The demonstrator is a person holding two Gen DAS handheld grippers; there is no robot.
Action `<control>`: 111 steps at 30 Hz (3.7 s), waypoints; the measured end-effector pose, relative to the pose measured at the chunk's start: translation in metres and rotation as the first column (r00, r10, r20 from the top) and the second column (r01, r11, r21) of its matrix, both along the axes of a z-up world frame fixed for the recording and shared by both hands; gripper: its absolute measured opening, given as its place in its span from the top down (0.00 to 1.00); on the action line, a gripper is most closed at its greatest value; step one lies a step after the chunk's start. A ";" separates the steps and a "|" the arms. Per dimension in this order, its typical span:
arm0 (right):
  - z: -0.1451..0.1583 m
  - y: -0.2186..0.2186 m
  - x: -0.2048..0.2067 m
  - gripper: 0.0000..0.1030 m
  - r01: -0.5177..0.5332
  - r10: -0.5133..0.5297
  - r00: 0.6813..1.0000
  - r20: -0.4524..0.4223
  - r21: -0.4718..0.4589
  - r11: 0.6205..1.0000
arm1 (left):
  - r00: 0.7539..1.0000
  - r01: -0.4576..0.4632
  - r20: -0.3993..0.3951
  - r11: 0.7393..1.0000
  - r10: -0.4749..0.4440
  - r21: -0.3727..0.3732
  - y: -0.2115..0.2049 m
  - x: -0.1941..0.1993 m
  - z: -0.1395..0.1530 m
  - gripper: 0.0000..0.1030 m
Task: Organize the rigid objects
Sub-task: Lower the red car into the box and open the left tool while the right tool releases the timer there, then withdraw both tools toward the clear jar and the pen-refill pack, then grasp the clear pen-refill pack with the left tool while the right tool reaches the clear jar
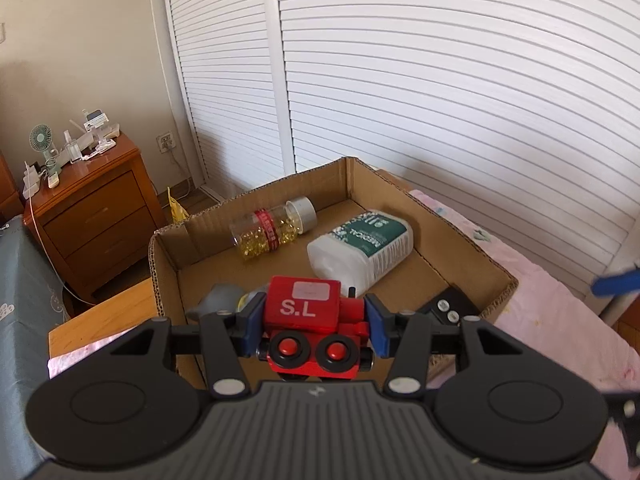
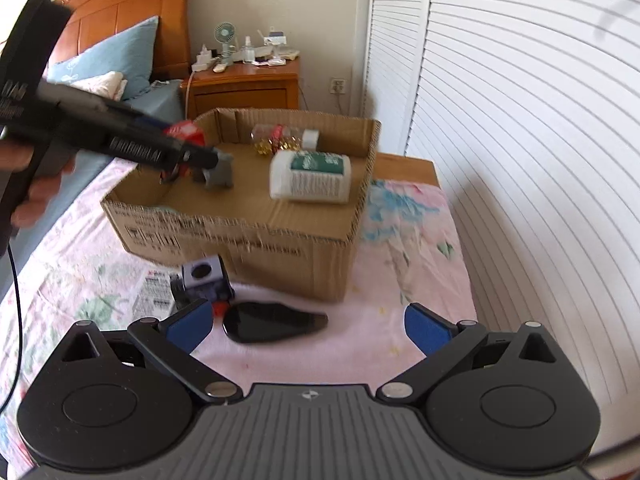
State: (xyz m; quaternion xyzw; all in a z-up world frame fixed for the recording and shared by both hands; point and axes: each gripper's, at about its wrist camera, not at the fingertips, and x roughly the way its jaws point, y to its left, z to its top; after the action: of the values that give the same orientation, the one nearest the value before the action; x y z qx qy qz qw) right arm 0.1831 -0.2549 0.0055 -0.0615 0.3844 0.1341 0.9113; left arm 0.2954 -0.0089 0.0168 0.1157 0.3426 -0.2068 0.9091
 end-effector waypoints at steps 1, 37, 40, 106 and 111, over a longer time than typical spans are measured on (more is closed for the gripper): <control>-0.001 -0.001 -0.002 0.00 0.004 -0.004 1.000 0.000 -0.002 1.000 | 1.000 -0.013 0.010 1.000 0.013 0.001 -0.001 0.001 0.000 0.46; -0.022 -0.005 -0.064 0.00 0.028 -0.027 1.000 -0.013 0.096 0.995 | 0.973 -0.197 -0.127 0.980 0.191 -0.035 0.030 -0.096 -0.045 0.02; -0.025 -0.007 -0.065 0.00 0.031 -0.028 0.999 -0.024 0.100 0.995 | 0.967 -0.206 -0.163 0.978 0.197 -0.040 0.024 -0.090 -0.059 0.02; -0.071 0.073 -0.040 0.00 -0.130 0.121 0.985 -0.125 -0.069 0.989 | 0.910 -0.393 -0.168 0.918 0.380 -0.055 0.077 -0.130 -0.062 0.01; -0.076 0.068 -0.038 0.00 -0.119 0.113 0.983 -0.141 -0.031 0.992 | 0.907 -0.392 -0.180 0.919 0.380 -0.038 0.062 -0.103 -0.074 0.01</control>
State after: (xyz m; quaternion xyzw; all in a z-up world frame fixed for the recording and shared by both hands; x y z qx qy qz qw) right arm 0.1456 -0.1870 -0.0709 -0.0922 0.4455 0.1834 0.8714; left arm 0.1921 0.0536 -0.0569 -0.0056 0.4269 -0.0441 0.9032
